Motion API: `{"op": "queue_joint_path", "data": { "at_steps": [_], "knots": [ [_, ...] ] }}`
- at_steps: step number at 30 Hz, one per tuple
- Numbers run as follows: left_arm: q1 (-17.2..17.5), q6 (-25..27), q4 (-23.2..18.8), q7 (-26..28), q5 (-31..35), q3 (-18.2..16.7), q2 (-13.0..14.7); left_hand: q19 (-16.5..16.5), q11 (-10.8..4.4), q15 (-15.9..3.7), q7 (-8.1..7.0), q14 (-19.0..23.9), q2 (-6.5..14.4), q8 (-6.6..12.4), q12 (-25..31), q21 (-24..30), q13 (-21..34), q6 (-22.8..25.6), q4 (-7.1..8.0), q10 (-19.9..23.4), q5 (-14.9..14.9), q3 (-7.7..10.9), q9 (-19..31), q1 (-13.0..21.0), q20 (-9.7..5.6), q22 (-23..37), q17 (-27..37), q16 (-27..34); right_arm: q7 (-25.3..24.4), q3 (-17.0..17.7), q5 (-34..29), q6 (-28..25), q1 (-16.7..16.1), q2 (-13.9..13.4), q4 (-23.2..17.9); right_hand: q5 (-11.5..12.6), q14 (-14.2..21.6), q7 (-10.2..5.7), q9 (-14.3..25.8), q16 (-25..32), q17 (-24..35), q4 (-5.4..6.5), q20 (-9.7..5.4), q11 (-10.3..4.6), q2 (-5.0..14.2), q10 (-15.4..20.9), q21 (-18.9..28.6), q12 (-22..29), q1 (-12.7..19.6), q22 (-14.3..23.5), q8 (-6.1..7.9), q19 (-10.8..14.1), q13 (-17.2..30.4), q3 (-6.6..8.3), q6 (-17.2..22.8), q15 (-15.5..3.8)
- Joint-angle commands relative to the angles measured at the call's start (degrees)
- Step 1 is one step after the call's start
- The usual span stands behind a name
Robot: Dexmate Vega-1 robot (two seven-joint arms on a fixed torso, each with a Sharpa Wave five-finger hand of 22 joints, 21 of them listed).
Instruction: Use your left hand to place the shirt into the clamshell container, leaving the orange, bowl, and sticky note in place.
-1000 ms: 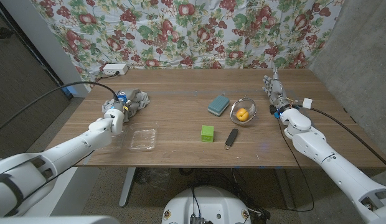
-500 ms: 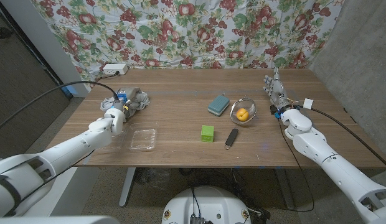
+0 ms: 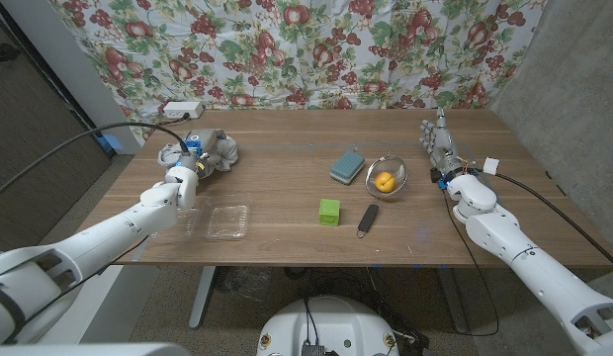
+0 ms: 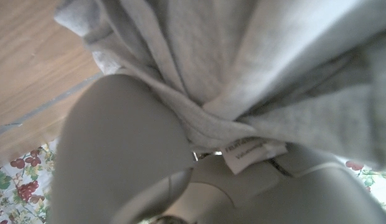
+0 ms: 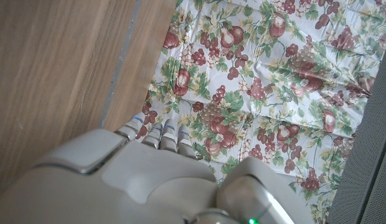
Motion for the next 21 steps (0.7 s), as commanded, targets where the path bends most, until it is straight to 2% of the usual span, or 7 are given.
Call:
{"op": "queue_joint_path", "data": {
  "at_steps": [1,21],
  "knots": [
    [1.5,0.4,-4.4,2.0,1.4,-2.1,0.9,-0.9,0.04,-12.0,-0.02,7.0,6.7,0.44,0.3,0.5,25.4,0.7,-4.84,0.6,0.5,5.74,0.0,6.8,-8.42,-0.1,0.3,-0.1,0.6,0.2,0.2,0.9,-0.2,0.1,0.6,0.0,-0.2,-0.08,0.1,-0.2,0.1,-0.04,0.06,-0.05,-0.09,0.6,0.3,-0.2,-0.4,0.1,0.03,-0.3,0.3,-0.27,0.6,-0.39],
    [4.0,-0.2,-10.7,3.6,3.7,-5.2,2.3,-1.2,0.06,-12.01,-0.02,7.5,6.3,1.26,1.1,0.6,24.9,3.5,-4.81,2.3,0.6,6.75,-1.1,6.6,-8.22,-1.5,1.1,-0.7,1.9,0.4,0.6,1.9,0.3,0.0,1.8,0.0,-0.3,-0.18,0.1,-0.2,0.1,-0.06,-0.03,-0.01,-0.05,0.7,0.2,-0.3,-0.4,0.1,0.01,-0.3,0.3,-0.19,0.6,-0.4]
  ]
}}
